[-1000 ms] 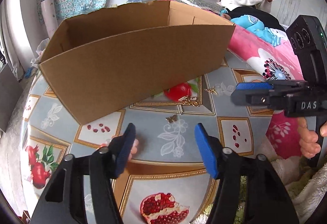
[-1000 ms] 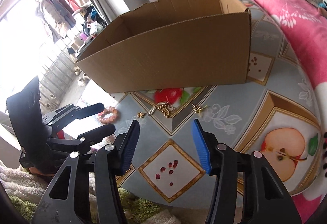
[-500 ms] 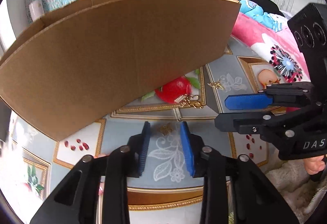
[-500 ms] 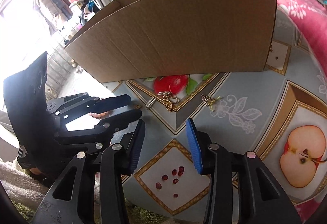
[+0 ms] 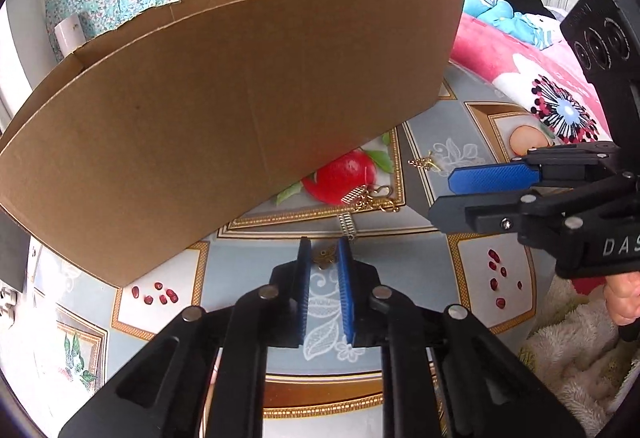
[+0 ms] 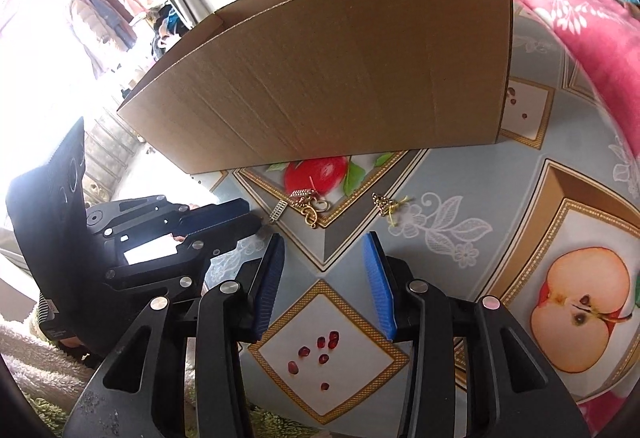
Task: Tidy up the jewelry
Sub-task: 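Close the left tool on a small gold charm beside the box, then close the right tool on the gold chain while the left tool holds its charm, then lift both tools with the gold pieces toward the box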
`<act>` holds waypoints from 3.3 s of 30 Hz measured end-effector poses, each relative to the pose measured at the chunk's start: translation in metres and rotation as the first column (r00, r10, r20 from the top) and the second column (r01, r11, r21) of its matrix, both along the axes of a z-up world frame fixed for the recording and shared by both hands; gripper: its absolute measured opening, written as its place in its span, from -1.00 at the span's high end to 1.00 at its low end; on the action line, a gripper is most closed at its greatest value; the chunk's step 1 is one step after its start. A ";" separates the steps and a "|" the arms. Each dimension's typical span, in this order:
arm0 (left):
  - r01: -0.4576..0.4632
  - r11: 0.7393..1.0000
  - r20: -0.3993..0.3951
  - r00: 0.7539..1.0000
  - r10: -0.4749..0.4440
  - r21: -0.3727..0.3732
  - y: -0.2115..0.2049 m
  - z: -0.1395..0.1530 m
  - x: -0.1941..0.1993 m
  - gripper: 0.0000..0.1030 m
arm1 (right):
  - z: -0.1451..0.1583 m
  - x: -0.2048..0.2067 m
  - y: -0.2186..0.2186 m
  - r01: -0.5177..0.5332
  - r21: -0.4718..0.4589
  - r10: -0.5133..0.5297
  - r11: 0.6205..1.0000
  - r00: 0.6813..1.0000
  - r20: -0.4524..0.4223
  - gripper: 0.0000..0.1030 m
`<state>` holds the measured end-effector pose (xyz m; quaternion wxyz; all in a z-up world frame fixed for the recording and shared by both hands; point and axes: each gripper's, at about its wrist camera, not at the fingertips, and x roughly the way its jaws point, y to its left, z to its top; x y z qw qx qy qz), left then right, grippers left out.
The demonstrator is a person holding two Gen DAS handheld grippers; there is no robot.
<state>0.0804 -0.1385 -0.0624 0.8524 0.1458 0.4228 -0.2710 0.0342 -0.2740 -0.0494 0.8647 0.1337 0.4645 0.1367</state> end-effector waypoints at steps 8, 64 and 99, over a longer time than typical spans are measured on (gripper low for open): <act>-0.018 1.000 -0.006 1.000 0.018 0.001 0.010 0.001 -0.004 0.76 | 0.001 0.001 0.001 -0.011 -0.006 0.011 1.000 1.000 0.011 0.25; -0.055 0.998 -0.021 0.998 0.054 -0.044 0.024 0.001 -0.005 0.75 | -0.003 0.032 0.059 -0.249 -0.374 0.284 0.893 0.958 0.040 0.52; -0.053 0.997 -0.013 0.999 0.052 -0.059 0.029 0.008 -0.008 0.75 | 0.018 0.011 0.038 -0.177 -0.323 0.218 0.930 0.972 0.093 0.74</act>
